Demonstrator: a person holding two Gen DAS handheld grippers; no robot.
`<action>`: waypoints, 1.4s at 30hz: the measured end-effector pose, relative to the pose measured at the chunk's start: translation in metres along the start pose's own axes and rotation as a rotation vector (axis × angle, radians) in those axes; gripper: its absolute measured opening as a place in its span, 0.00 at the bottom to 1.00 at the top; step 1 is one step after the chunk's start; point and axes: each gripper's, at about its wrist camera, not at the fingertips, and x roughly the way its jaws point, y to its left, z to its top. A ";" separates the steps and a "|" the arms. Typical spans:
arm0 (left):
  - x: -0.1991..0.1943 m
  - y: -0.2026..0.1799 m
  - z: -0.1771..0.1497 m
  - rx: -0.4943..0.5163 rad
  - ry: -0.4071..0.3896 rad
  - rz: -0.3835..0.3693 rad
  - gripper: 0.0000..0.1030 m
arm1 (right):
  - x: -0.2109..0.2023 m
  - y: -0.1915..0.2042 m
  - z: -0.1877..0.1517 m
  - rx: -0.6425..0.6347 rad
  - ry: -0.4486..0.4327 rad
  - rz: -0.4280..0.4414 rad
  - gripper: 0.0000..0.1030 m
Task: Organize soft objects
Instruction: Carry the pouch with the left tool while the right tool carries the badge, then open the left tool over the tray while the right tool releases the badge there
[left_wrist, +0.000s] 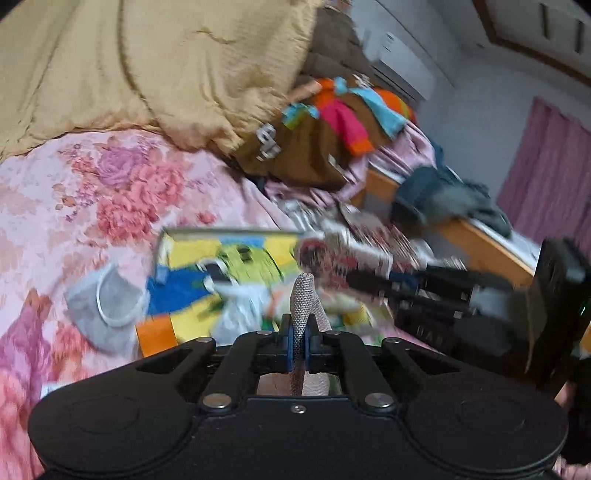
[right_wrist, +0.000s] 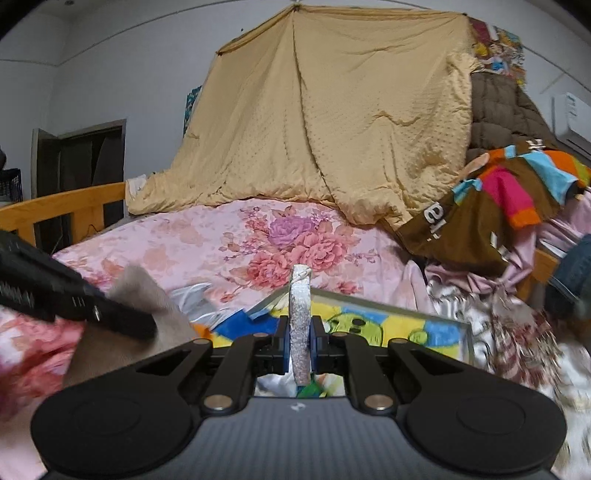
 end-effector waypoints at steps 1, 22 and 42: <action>0.009 0.004 0.008 0.000 -0.008 0.011 0.05 | 0.013 -0.006 0.002 0.000 0.007 0.006 0.11; 0.158 0.079 0.008 -0.062 -0.019 0.153 0.10 | 0.130 -0.051 -0.020 -0.008 0.183 -0.047 0.11; 0.132 0.090 -0.005 -0.066 -0.031 0.281 0.75 | 0.118 -0.017 -0.015 -0.008 0.195 -0.003 0.62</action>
